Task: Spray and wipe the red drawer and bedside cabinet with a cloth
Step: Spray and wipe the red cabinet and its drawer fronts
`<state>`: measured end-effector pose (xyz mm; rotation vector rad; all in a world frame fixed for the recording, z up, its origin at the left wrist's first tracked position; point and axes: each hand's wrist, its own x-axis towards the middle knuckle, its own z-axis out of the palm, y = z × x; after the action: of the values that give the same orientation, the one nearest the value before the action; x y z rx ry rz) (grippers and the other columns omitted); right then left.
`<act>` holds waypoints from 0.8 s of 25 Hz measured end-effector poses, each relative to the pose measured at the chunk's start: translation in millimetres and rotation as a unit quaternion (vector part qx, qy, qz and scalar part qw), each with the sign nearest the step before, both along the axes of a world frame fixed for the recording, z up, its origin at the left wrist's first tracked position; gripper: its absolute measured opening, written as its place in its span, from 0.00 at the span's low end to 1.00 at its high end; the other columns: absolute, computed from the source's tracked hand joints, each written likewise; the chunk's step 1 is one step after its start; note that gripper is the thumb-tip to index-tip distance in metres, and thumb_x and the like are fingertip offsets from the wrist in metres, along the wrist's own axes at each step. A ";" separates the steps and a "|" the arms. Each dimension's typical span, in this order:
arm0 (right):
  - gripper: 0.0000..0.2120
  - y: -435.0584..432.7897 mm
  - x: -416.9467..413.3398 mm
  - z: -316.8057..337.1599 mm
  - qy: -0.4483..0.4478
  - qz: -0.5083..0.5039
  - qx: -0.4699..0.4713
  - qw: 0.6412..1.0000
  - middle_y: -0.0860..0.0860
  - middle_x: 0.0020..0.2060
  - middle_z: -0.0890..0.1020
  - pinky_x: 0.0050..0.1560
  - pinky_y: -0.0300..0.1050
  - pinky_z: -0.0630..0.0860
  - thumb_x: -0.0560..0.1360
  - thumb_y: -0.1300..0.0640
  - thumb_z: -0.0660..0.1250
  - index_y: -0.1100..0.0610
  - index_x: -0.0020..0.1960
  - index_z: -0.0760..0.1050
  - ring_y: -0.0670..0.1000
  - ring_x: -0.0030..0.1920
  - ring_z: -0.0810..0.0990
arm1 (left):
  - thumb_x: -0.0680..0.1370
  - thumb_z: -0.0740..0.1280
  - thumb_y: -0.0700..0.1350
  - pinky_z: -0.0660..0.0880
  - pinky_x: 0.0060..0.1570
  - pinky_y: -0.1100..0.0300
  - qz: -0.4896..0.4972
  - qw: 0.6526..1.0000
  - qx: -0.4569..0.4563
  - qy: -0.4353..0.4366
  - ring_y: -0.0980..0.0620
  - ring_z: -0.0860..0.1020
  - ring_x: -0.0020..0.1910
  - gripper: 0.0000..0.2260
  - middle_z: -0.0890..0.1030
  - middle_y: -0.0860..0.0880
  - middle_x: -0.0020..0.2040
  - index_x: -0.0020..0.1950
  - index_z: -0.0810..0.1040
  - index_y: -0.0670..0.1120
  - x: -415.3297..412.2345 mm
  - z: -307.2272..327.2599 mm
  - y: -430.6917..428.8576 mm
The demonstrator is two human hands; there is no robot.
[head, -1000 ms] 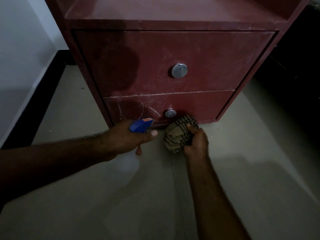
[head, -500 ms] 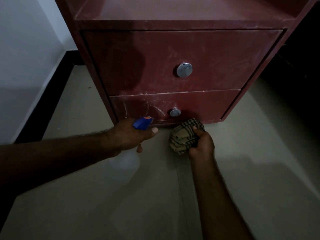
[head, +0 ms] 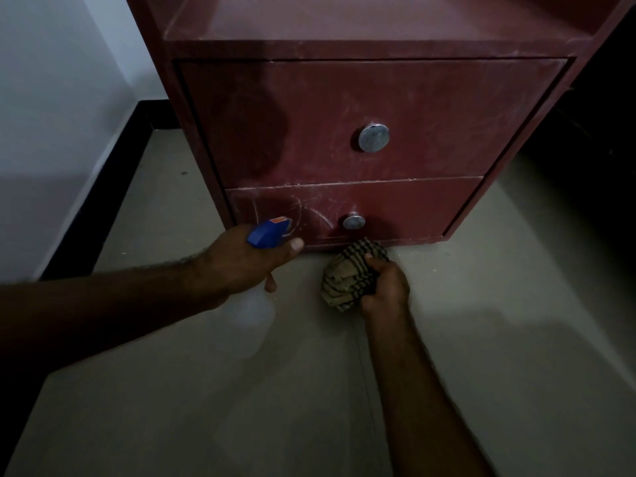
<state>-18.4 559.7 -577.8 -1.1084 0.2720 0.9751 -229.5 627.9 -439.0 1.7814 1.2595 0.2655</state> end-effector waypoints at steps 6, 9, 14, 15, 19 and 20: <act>0.21 6.8 -10.1 3.6 -0.009 -0.015 -0.002 1.000 0.66 0.61 0.82 0.64 0.68 0.78 0.75 0.71 0.68 0.67 0.68 0.75 0.68 0.61 0.82 | 0.76 0.68 0.63 0.73 0.44 0.58 -0.030 0.999 0.007 -0.015 0.58 0.83 0.34 0.18 0.84 0.46 0.33 0.59 0.78 0.52 -11.2 9.2 -3.4; 0.24 12.7 -18.1 7.7 -0.014 -0.044 -0.017 0.999 0.66 0.62 0.82 0.63 0.69 0.78 0.76 0.73 0.67 0.66 0.71 0.73 0.68 0.61 0.82 | 0.74 0.68 0.65 0.76 0.47 0.56 -0.034 0.999 -0.003 0.000 0.58 0.83 0.34 0.19 0.85 0.46 0.33 0.53 0.79 0.51 -17.3 12.6 -4.6; 0.19 36.9 -29.5 21.0 -0.002 -0.088 -0.006 0.996 0.64 0.59 0.84 0.61 0.67 0.80 0.75 0.74 0.68 0.67 0.66 0.78 0.66 0.59 0.84 | 0.74 0.67 0.65 0.76 0.46 0.56 -0.025 1.000 0.004 0.000 0.57 0.83 0.35 0.20 0.85 0.45 0.35 0.57 0.78 0.52 -26.2 16.7 -3.6; 0.20 39.8 -36.1 23.4 -0.002 -0.083 -0.004 0.997 0.64 0.58 0.84 0.60 0.67 0.81 0.74 0.74 0.68 0.66 0.66 0.78 0.66 0.58 0.84 | 0.74 0.67 0.65 0.75 0.45 0.56 -0.025 1.000 0.006 -0.005 0.57 0.83 0.35 0.20 0.85 0.45 0.35 0.56 0.78 0.53 -28.1 18.3 -4.6; 0.20 42.8 -55.7 21.9 -0.009 -0.063 -0.010 0.998 0.63 0.55 0.85 0.55 0.62 0.84 0.73 0.74 0.70 0.65 0.63 0.79 0.65 0.54 0.85 | 0.75 0.66 0.64 0.77 0.49 0.55 -0.049 0.999 0.004 -0.024 0.53 0.84 0.40 0.16 0.86 0.45 0.38 0.49 0.78 0.52 -31.4 23.8 -9.0; 0.19 44.1 -56.4 21.8 -0.004 -0.071 -0.017 0.997 0.63 0.55 0.85 0.54 0.60 0.84 0.73 0.74 0.69 0.66 0.63 0.79 0.65 0.55 0.85 | 0.75 0.66 0.64 0.78 0.51 0.54 -0.052 0.998 0.002 -0.025 0.51 0.85 0.42 0.18 0.86 0.45 0.38 0.52 0.79 0.51 -31.2 24.4 -8.8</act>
<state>-74.8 603.9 -556.1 -1.1083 0.3574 0.8430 -260.7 619.1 -414.5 1.8277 1.1275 0.2519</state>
